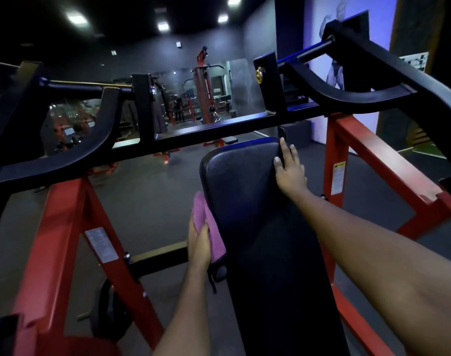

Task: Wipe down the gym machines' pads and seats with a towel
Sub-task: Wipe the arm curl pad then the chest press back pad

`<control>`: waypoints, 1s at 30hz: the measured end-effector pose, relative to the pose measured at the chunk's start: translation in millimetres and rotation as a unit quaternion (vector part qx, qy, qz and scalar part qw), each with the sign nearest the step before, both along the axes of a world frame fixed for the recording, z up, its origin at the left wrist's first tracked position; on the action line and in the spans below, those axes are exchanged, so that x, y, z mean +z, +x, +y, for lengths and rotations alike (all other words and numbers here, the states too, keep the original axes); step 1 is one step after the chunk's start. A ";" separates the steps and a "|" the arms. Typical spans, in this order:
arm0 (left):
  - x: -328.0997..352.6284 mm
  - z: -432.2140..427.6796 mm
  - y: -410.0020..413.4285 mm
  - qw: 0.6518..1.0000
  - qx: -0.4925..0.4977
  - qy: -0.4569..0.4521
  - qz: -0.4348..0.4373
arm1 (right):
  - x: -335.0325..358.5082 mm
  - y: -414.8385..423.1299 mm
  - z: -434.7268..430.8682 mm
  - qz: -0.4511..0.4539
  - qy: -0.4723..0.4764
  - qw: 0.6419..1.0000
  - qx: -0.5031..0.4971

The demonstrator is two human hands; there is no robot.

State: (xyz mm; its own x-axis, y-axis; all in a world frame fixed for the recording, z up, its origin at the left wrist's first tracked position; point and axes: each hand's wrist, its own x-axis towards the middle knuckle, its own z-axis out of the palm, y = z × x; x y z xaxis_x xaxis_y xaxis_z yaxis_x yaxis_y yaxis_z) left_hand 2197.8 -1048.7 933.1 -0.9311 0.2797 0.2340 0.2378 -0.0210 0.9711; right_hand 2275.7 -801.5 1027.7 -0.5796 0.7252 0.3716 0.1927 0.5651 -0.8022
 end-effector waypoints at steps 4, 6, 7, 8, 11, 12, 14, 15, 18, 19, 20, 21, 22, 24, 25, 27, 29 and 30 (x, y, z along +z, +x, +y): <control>68.9 11.4 -26.6 0.995 -0.008 -0.009 0.101 | -32.4 18.9 -6.7 0.112 -0.080 0.985 -0.104; 89.9 19.5 -36.7 0.986 0.006 -0.015 0.167 | -56.5 33.0 -6.0 0.075 -0.137 0.975 -0.158; 82.9 23.7 -36.0 0.984 0.021 -0.024 0.175 | -69.1 41.6 -6.9 0.042 -0.163 0.973 -0.155; 68.4 27.0 -31.6 0.983 0.045 -0.028 0.175 | -79.5 48.3 -9.3 0.019 -0.181 0.974 -0.136; 6.4 25.4 7.1 0.982 0.105 -0.021 0.155 | -100.0 60.0 -16.3 0.015 -0.188 0.978 -0.083; -14.8 22.1 21.0 0.982 0.111 -0.022 0.153 | -102.7 60.6 -17.0 0.021 -0.185 0.979 -0.078; -55.3 10.4 48.5 0.984 0.109 -0.034 0.134 | -104.7 59.7 -18.5 0.028 -0.192 0.978 -0.075; -77.1 2.5 63.2 0.986 0.104 -0.048 0.120 | -106.9 59.9 -19.3 0.033 -0.198 0.977 -0.074; -120.8 -16.6 107.8 0.986 0.080 -0.108 0.097 | -116.7 64.4 -19.3 0.061 -0.193 0.978 -0.050; -123.9 -18.9 114.5 0.985 0.075 -0.120 0.100 | -122.9 67.9 -20.6 0.073 -0.193 0.978 -0.042; -119.2 -17.6 114.6 0.984 0.075 -0.126 0.104 | -130.1 72.7 -23.5 0.081 -0.197 0.976 -0.042; -109.7 -13.0 107.2 0.981 0.086 -0.133 0.115 | -140.3 77.3 -25.3 0.080 -0.206 0.974 -0.054; -96.9 -7.1 98.1 0.977 0.103 -0.136 0.128 | -153.9 83.9 -27.2 0.067 -0.219 0.971 -0.071; -68.6 5.2 78.0 0.970 0.141 -0.135 0.144 | -181.5 98.1 -32.4 0.022 -0.271 0.957 -0.100; -59.0 10.4 71.7 0.965 0.155 -0.140 0.159 | -193.7 103.9 -34.4 0.007 -0.295 0.950 -0.102; -60.9 16.5 73.7 0.955 0.167 -0.159 0.188 | -214.2 110.1 -32.9 -0.010 -0.311 0.946 -0.094; -89.0 15.3 92.3 0.950 0.170 -0.172 0.198 | -222.3 110.1 -31.8 -0.011 -0.304 0.949 -0.083; -109.7 12.3 104.1 0.951 0.173 -0.176 0.186 | -223.5 108.8 -30.9 -0.011 -0.300 0.950 -0.082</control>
